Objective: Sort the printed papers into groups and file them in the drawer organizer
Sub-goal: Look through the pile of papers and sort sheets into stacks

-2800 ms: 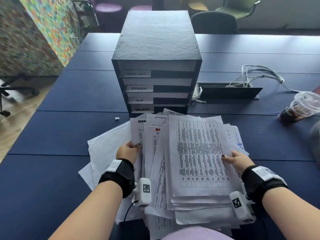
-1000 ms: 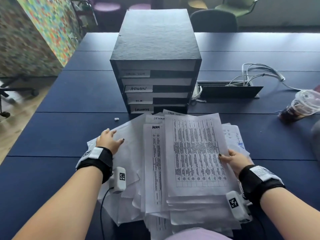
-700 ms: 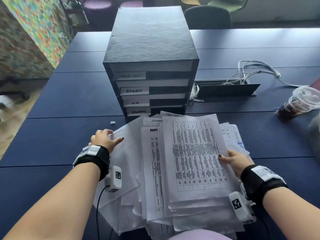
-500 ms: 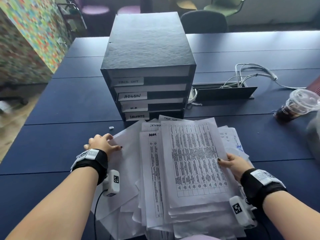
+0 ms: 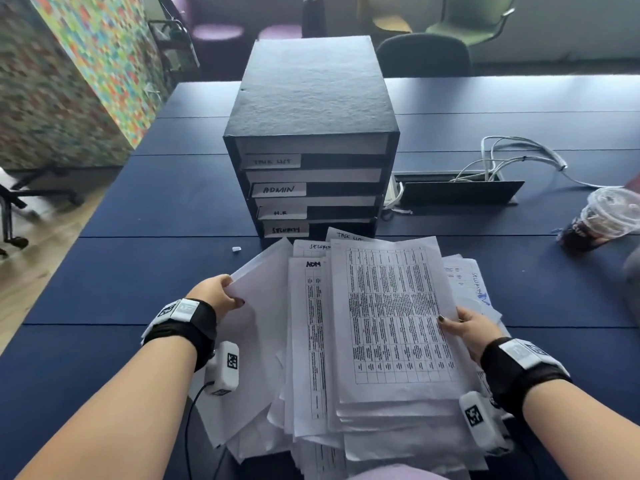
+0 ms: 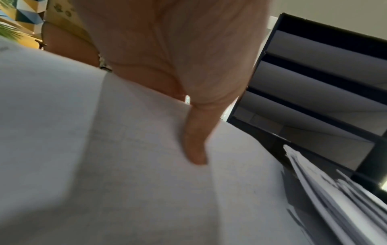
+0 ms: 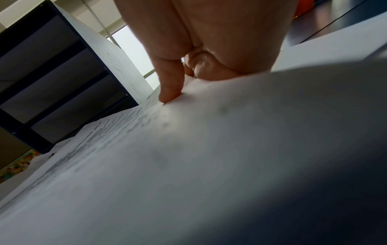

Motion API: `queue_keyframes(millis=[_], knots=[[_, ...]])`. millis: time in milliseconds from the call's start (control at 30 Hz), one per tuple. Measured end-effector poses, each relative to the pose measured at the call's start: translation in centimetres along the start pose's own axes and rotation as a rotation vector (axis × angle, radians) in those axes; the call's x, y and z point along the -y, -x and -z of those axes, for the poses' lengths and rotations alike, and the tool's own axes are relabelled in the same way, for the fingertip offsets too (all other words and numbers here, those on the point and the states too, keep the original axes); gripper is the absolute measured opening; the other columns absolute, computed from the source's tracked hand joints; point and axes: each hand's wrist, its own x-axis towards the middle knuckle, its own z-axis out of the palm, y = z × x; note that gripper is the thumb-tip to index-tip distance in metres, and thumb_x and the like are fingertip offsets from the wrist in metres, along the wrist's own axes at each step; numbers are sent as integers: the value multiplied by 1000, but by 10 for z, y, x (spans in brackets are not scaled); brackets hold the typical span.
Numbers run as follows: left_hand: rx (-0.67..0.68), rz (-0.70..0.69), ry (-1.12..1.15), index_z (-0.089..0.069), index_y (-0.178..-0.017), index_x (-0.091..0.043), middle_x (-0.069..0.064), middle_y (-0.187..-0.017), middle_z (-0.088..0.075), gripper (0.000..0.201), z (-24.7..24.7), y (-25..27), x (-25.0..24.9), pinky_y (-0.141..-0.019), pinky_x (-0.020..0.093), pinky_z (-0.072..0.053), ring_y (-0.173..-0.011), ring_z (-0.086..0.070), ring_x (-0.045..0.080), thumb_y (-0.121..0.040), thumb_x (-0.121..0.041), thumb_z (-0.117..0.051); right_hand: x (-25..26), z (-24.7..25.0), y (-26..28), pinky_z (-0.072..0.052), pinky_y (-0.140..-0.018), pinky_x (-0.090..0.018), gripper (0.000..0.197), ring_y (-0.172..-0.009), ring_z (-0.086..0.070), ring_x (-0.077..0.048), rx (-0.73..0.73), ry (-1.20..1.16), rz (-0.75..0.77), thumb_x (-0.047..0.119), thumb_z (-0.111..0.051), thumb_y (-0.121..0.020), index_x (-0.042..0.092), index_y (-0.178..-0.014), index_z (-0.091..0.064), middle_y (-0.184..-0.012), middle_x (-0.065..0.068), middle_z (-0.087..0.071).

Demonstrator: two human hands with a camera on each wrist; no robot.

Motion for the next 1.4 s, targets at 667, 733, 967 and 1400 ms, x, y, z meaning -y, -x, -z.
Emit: queue_keyframes(millis=[667, 733, 967, 1400], knots=[[-539, -737, 695, -70, -73, -19, -14, -66, -65, 15, 112, 120, -107, -67, 20, -44, -65, -55, 3, -72, -5, -74, -6, 3, -4, -51, -77, -43, 16, -75, -61, -29, 18, 5, 3, 8, -61, -87, 7, -103, -62, -82, -10, -67], [-452, -844, 631, -70, -69, -22, -16, -71, -68, 19, 96, 122, -112, -77, 20, -48, -73, -62, -1, -70, -4, -77, -4, 3, -1, -50, -88, -52, 13, -83, -62, -32, 34, 26, -5, 8, -60, -88, 10, -100, -63, -87, -13, -67], [-208, -604, 398, -76, -70, -23, -23, -145, -31, 34, 3, 85, -71, -96, -2, -30, -124, -24, -25, -71, 11, -69, 4, 2, 7, -51, -61, -16, 17, -64, -64, -4, -16, 40, 24, -2, -53, -90, -5, -107, -58, -97, -19, -64], [5, -80, 1106, -49, -119, -24, 6, -101, -68, 37, -51, 80, -46, -72, 37, -55, -84, -66, 22, -93, 1, -47, -7, 6, 0, -53, -45, -24, 24, -48, -63, -12, 46, -159, -32, -5, -53, -89, 3, -111, -57, -58, 1, -69]])
